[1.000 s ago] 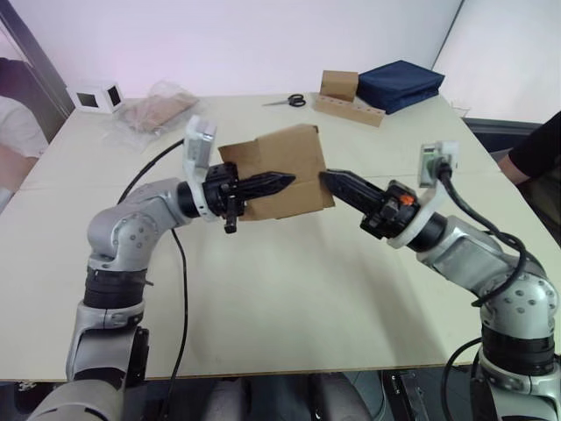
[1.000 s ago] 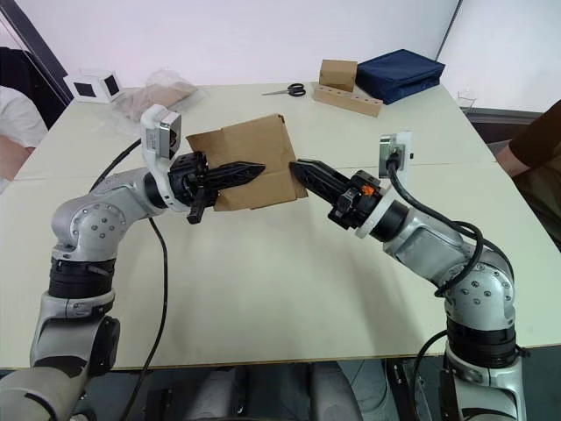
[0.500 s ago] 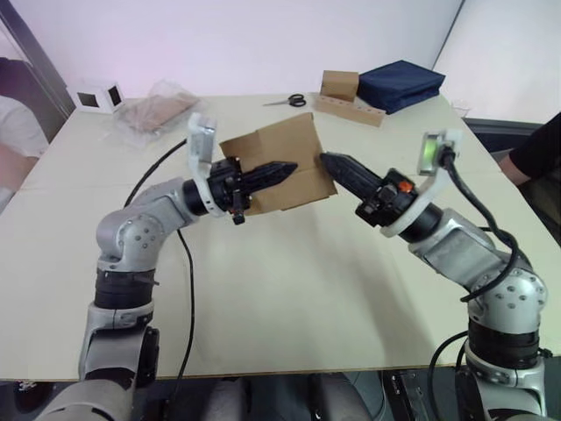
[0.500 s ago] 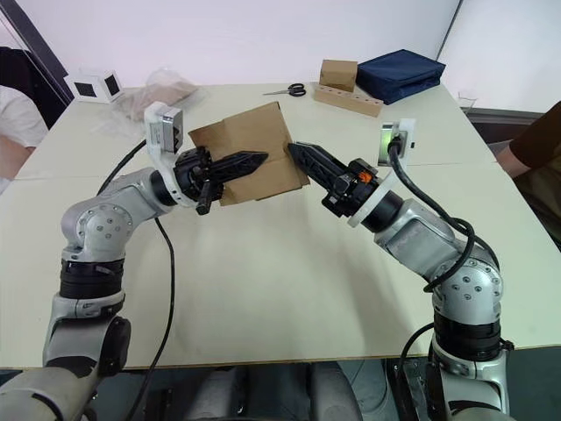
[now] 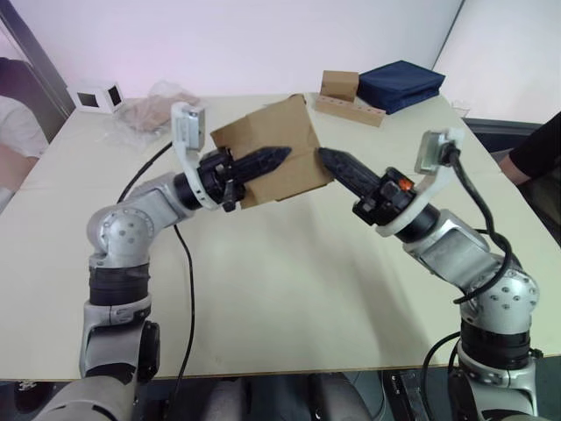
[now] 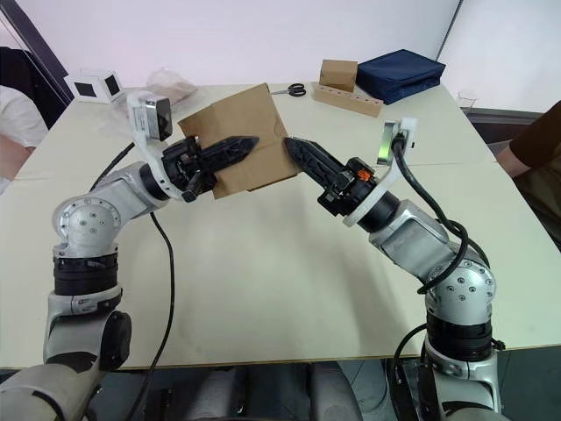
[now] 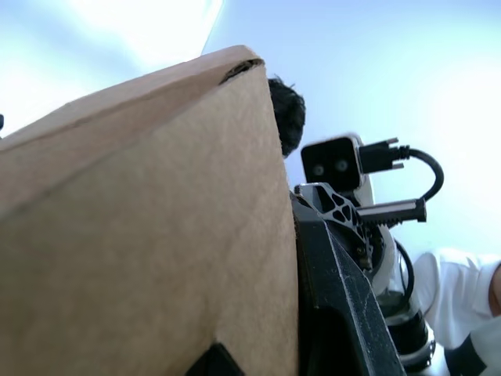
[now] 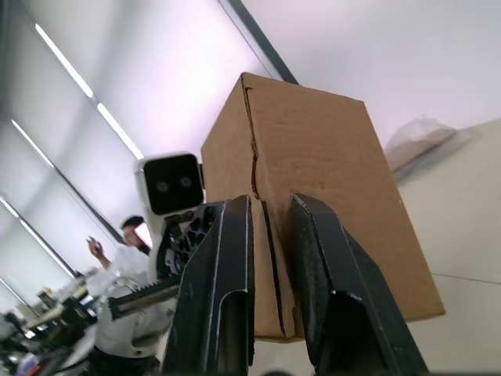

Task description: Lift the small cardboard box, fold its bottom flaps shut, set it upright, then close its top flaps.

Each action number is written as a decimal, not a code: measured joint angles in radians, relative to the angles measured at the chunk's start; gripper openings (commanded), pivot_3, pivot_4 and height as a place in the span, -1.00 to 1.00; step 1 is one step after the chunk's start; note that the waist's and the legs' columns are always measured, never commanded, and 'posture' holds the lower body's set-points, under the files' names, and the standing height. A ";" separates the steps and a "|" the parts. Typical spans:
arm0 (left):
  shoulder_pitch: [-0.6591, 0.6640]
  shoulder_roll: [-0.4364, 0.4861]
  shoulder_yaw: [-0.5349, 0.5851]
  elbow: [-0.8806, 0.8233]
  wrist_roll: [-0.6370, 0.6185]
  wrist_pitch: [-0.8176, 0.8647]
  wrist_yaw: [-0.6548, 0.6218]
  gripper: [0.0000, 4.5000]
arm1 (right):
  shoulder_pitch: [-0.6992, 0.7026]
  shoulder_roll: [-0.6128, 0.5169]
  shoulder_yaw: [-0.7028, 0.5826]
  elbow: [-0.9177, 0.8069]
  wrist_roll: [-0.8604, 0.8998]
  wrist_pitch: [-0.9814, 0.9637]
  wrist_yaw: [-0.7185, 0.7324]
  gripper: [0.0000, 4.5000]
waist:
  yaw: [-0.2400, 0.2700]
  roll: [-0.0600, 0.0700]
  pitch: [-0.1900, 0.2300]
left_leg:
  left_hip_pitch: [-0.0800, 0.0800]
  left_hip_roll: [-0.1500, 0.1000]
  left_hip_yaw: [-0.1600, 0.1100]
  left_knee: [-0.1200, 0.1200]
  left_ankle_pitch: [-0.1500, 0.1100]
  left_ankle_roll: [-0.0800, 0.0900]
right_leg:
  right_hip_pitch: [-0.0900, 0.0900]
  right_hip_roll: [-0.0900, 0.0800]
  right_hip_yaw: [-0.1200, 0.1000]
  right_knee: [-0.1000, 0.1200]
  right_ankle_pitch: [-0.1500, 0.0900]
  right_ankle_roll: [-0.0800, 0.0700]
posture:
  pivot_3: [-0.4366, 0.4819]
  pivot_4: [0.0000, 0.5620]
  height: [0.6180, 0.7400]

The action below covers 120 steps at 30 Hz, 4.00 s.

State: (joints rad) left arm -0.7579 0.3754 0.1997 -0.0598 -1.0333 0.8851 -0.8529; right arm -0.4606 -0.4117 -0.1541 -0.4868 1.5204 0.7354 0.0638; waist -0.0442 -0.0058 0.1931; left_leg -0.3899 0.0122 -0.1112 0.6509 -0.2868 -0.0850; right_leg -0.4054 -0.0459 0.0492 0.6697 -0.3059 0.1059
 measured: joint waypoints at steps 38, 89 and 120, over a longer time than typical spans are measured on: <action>0.002 0.070 0.006 -0.024 -0.048 0.047 -0.064 -1.00 | 0.008 -0.165 -0.036 0.119 -0.106 0.043 0.190 -0.99 | 0.000 0.000 0.000 | 0.000 0.000 0.000 0.000 0.000 0.000 | 0.000 0.000 0.000 0.000 0.000 0.000 | -0.05 -0.47 1.00; -0.462 0.296 -0.771 0.501 0.913 -0.582 -0.717 -1.00 | 0.187 -0.426 -0.005 -0.126 -0.476 0.091 0.460 -0.99 | 0.004 -0.001 0.000 | -0.001 -0.001 0.000 0.000 0.000 0.000 | 0.000 0.001 0.000 -0.001 0.000 0.000 | -0.05 -0.47 1.00; -0.707 0.250 -1.040 0.504 0.926 -0.555 -0.758 0.99 | 0.224 -0.391 0.026 -0.183 -0.578 0.090 0.457 -1.00 | 0.001 -0.001 0.001 | -0.001 -0.001 -0.001 0.001 0.000 0.001 | 0.000 0.001 0.000 0.000 0.000 0.000 | -0.05 -0.47 1.00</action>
State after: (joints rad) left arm -1.4648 0.6259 -0.8401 0.4438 -0.1075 0.3303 -1.6113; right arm -0.2369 -0.8028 -0.1278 -0.6700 0.9423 0.8255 0.5211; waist -0.0433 -0.0069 0.1939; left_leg -0.3912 0.0116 -0.1118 0.6522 -0.2873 -0.0840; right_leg -0.4057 -0.0450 0.0489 0.6702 -0.3061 0.1060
